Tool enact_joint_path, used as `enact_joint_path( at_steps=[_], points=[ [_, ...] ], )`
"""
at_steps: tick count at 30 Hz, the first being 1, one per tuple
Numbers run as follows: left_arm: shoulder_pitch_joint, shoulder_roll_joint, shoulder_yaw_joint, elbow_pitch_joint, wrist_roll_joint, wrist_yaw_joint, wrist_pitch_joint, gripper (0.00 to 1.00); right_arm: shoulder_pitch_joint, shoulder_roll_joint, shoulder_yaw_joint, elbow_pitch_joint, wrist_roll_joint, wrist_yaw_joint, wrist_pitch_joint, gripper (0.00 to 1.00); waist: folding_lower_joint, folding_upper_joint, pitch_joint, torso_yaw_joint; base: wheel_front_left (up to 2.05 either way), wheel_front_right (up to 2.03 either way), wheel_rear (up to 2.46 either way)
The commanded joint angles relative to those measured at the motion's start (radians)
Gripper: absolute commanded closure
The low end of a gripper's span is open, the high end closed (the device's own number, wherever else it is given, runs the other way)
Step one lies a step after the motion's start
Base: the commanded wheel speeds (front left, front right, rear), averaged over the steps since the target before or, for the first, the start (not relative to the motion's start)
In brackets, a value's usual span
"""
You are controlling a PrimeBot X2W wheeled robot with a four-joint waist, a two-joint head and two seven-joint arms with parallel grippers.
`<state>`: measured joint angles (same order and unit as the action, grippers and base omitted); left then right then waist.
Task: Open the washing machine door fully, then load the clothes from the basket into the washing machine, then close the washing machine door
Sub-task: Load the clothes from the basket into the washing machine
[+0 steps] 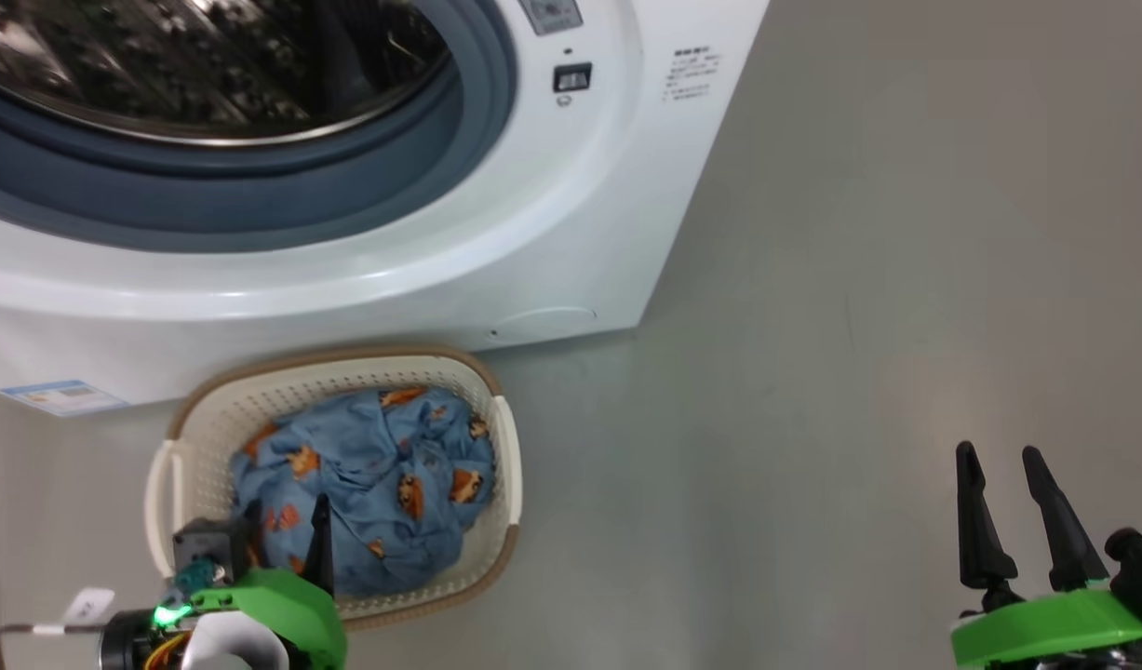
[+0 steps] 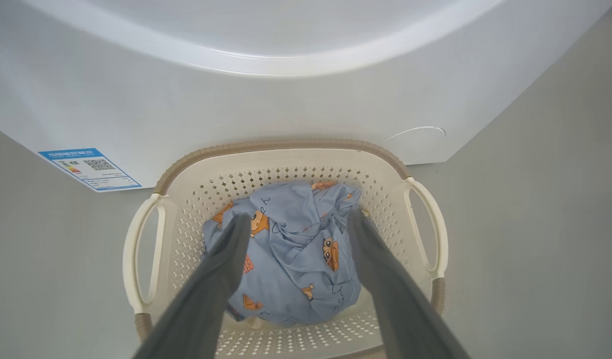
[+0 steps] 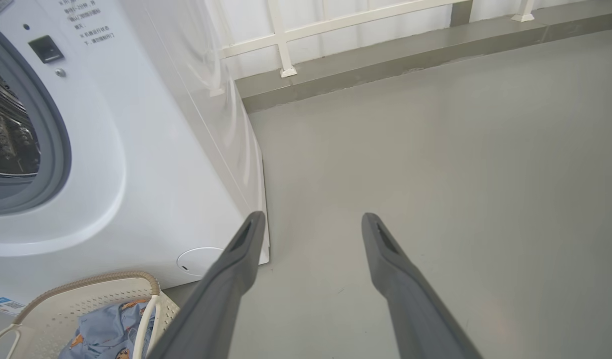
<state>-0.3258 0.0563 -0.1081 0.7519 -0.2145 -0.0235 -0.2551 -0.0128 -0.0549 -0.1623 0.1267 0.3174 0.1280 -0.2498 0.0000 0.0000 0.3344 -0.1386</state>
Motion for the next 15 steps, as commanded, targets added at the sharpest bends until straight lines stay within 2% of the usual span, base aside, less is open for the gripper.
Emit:
enact_joint_path(
  at_steps=[1, 15],
  points=[
    [-0.02, 0.024, 0.028, 0.001, 0.0, -0.004, -0.004, 0.0, -0.019, -0.018, 0.027, -0.019, 0.006, 0.003, -0.012, 0.0, 0.0, 0.0, 0.036, -0.028, 0.0, 0.0, 0.0],
    [-0.237, 0.054, 0.052, 0.273, -0.059, -0.042, 0.027, 0.0, -0.097, -0.042, 0.049, -0.022, 0.032, 0.003, -0.012, 0.0, 0.0, 0.0, 0.208, -0.06, 0.0, 0.0, 0.0]
  ],
)
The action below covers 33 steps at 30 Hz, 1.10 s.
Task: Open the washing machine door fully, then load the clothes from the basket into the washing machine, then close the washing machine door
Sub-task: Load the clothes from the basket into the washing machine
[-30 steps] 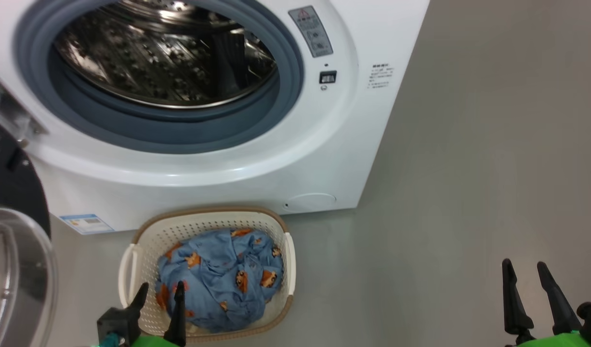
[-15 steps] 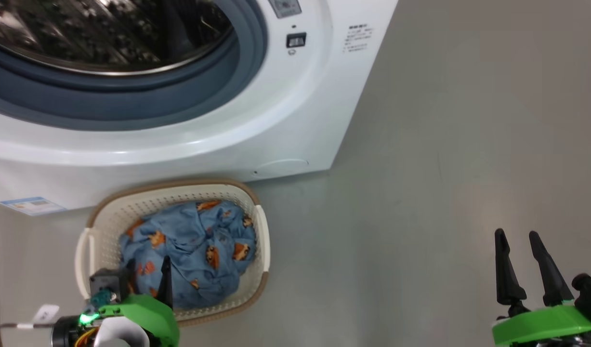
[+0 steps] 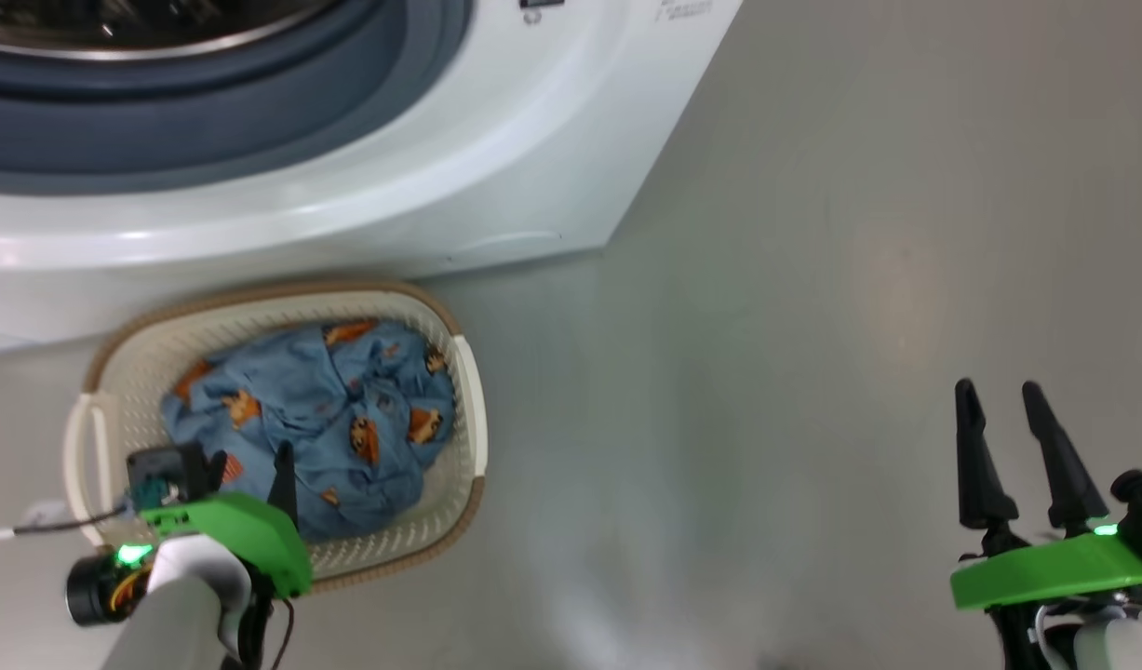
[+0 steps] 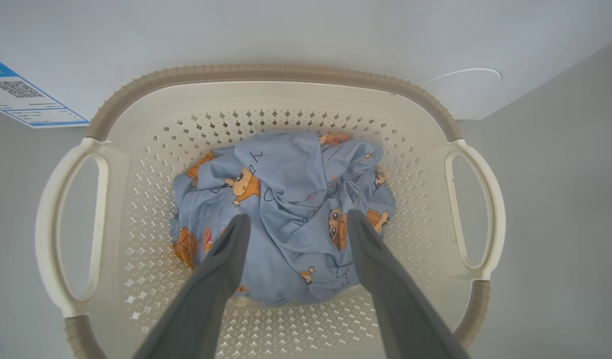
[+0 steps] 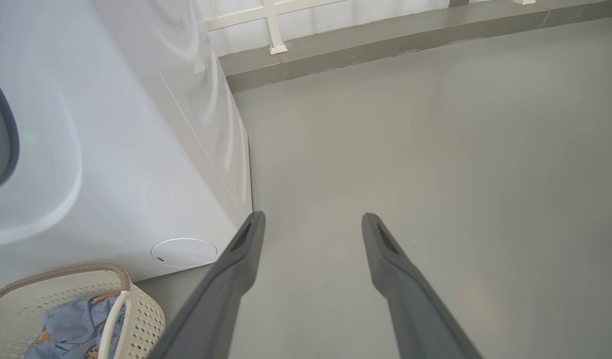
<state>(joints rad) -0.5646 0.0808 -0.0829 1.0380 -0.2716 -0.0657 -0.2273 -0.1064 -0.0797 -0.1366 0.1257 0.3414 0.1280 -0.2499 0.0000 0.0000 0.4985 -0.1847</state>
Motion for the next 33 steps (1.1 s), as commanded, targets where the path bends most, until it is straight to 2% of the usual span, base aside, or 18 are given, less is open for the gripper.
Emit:
enact_joint_path(
  at_steps=[1, 15, 33],
  points=[
    [-0.015, 0.031, 0.029, 0.003, -0.006, 0.0, 0.002, 0.0, -0.009, -0.021, 0.024, -0.022, 0.01, 0.003, -0.012, 0.0, 0.0, 0.0, 0.059, -0.014, 0.0, 0.0, 0.0],
    [-0.213, 0.06, 0.03, 0.16, -0.024, 0.029, 0.017, 0.0, -0.084, -0.056, 0.039, -0.041, 0.037, 0.003, -0.012, 0.0, 0.0, 0.0, 0.237, -0.024, 0.0, 0.0, 0.0],
    [-0.328, 0.082, 0.013, 0.211, -0.033, 0.036, -0.017, 0.0, -0.123, -0.08, 0.068, -0.052, 0.054, 0.003, -0.012, 0.0, 0.0, 0.0, 0.347, -0.024, 0.0, 0.0, 0.0]
  ],
)
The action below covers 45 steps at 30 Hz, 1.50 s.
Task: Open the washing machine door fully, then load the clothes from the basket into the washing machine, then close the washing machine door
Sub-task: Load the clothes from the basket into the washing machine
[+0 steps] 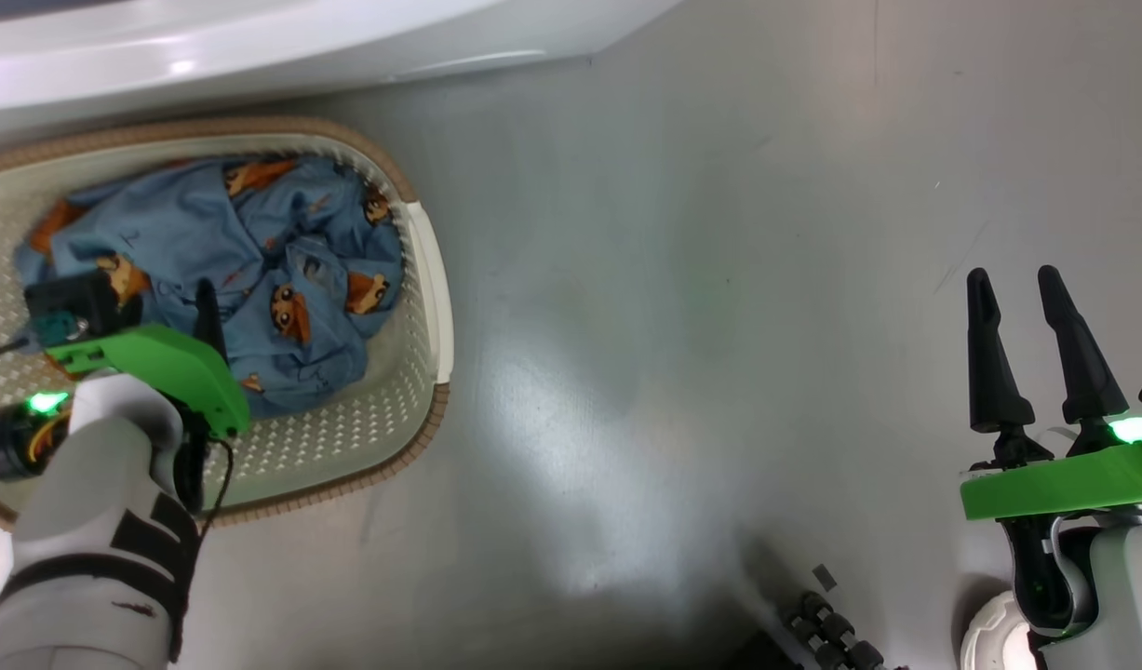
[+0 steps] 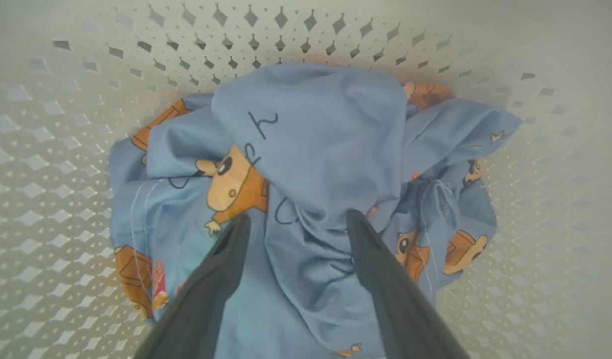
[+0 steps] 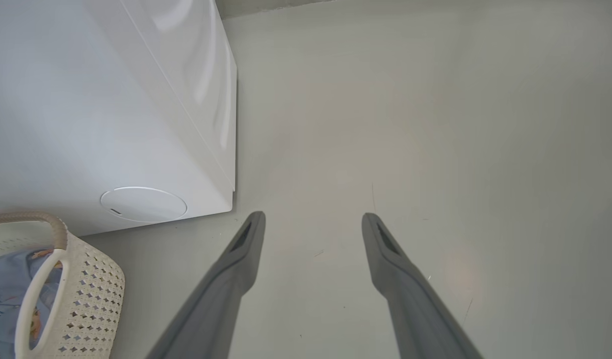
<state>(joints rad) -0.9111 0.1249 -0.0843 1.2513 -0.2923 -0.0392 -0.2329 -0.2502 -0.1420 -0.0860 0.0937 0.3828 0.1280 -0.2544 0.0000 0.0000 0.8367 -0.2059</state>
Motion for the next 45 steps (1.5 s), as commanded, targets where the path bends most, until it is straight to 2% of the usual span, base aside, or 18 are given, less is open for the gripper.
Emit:
enact_joint_path(
  at_steps=[1, 14, 23, 24, 25, 26, 27, 28, 37, 45],
  points=[
    [0.013, 0.039, 0.013, 0.0, -0.013, 0.01, -0.012, 0.0, 0.02, -0.019, 0.017, -0.02, 0.013, 0.003, -0.007, 0.0, 0.0, 0.0, 0.015, -0.004, 0.0, 0.0, 0.0],
    [-0.062, 0.057, -0.013, 0.021, -0.009, 0.023, -0.007, 0.0, 0.012, -0.031, 0.014, -0.039, 0.024, 0.003, -0.007, 0.0, 0.0, 0.0, 0.092, -0.013, 0.0, 0.0, 0.0],
    [-0.087, 0.044, -0.035, 0.028, -0.006, 0.035, -0.015, 0.01, 0.013, -0.051, 0.002, -0.054, 0.035, 0.003, -0.007, 0.0, 0.0, 0.0, 0.118, -0.005, 0.0, 0.0, 0.0],
    [-0.087, 0.042, -0.038, 0.028, -0.005, 0.035, -0.016, 0.06, 0.014, -0.053, 0.001, -0.056, 0.036, 0.003, -0.007, 0.0, 0.0, 0.0, 0.12, -0.004, 0.0, 0.0, 0.0],
    [-0.088, 0.039, -0.041, 0.029, -0.004, 0.037, -0.018, 0.23, 0.014, -0.055, -0.001, -0.057, 0.036, 0.003, -0.007, 0.0, 0.0, 0.0, 0.122, -0.002, 0.0, 0.0, 0.0],
    [-0.089, 0.036, -0.045, 0.029, -0.002, 0.038, -0.019, 0.51, 0.015, -0.058, -0.002, -0.059, 0.037, 0.003, -0.007, 0.0, 0.0, 0.0, 0.123, -0.001, 0.0, 0.0, 0.0],
    [-0.09, 0.033, -0.049, 0.029, 0.0, 0.039, -0.02, 0.57, 0.015, -0.06, -0.004, -0.06, 0.038, 0.003, -0.007, 0.0, 0.0, 0.0, 0.124, 0.0, 0.0, 0.0, 0.0],
    [-0.09, 0.03, -0.054, 0.03, 0.003, 0.04, -0.021, 1.0, 0.016, -0.062, -0.005, -0.06, 0.038, 0.003, -0.007, 0.0, 0.0, 0.0, 0.124, 0.002, 0.0, 0.0, 0.0],
    [-0.066, 0.007, -0.064, 0.016, -0.001, 0.046, -0.028, 1.0, 0.017, -0.064, -0.012, -0.056, 0.036, 0.003, -0.007, 0.0, 0.0, 0.0, 0.085, 0.022, 0.0, 0.0, 0.0],
    [0.051, -0.02, -0.028, -0.179, -0.011, 0.068, -0.029, 1.0, 0.026, -0.056, -0.018, -0.049, 0.033, 0.003, -0.007, 0.0, 0.0, 0.0, -0.005, 0.063, 0.0, 0.0, 0.0]
  ],
)
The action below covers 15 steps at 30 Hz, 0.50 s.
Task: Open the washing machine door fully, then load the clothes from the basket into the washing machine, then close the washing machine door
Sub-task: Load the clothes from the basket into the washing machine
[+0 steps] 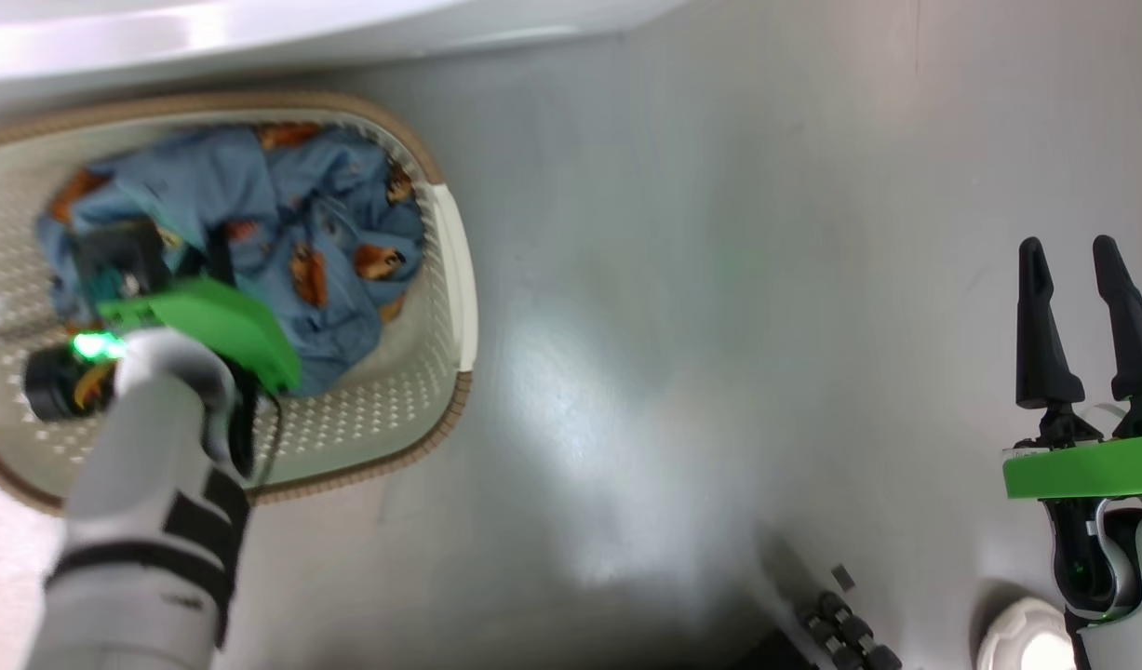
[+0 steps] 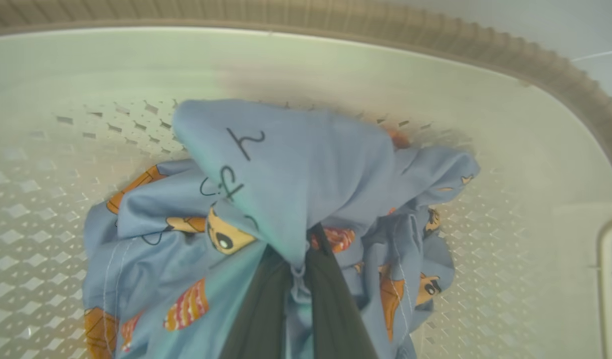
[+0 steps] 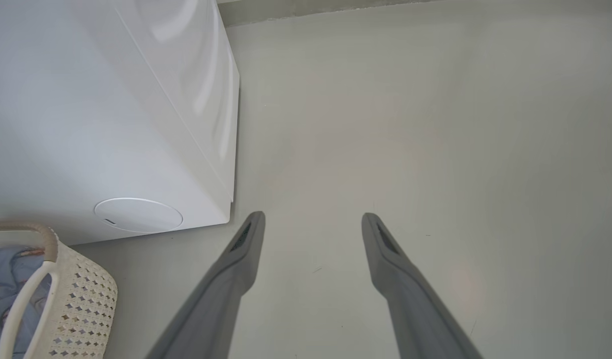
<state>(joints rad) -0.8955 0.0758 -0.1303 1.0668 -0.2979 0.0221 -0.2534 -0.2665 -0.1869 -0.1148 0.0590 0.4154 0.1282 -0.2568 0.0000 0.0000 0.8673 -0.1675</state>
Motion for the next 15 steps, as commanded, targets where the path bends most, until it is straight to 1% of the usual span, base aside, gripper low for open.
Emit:
enact_joint_path(
  at_steps=[1, 8, 15],
  points=[
    [0.061, 0.024, 0.022, -0.021, -0.004, 0.008, -0.008, 1.0, 0.044, -0.009, 0.011, -0.013, -0.001, 0.003, -0.005, 0.0, 0.0, 0.0, -0.053, 0.031, 0.0, 0.0, 0.0],
    [0.231, -0.01, 0.04, -0.179, 0.006, 0.004, -0.008, 1.0, 0.074, 0.005, 0.0, 0.001, -0.012, 0.003, -0.005, 0.0, 0.0, 0.0, -0.185, 0.074, 0.0, 0.0, 0.0],
    [0.393, -0.023, 0.045, -0.306, 0.012, 0.003, -0.008, 1.0, 0.127, 0.025, -0.007, 0.016, -0.028, 0.003, -0.005, 0.0, 0.0, 0.0, -0.334, 0.1, 0.0, 0.0, 0.0]
  ],
)
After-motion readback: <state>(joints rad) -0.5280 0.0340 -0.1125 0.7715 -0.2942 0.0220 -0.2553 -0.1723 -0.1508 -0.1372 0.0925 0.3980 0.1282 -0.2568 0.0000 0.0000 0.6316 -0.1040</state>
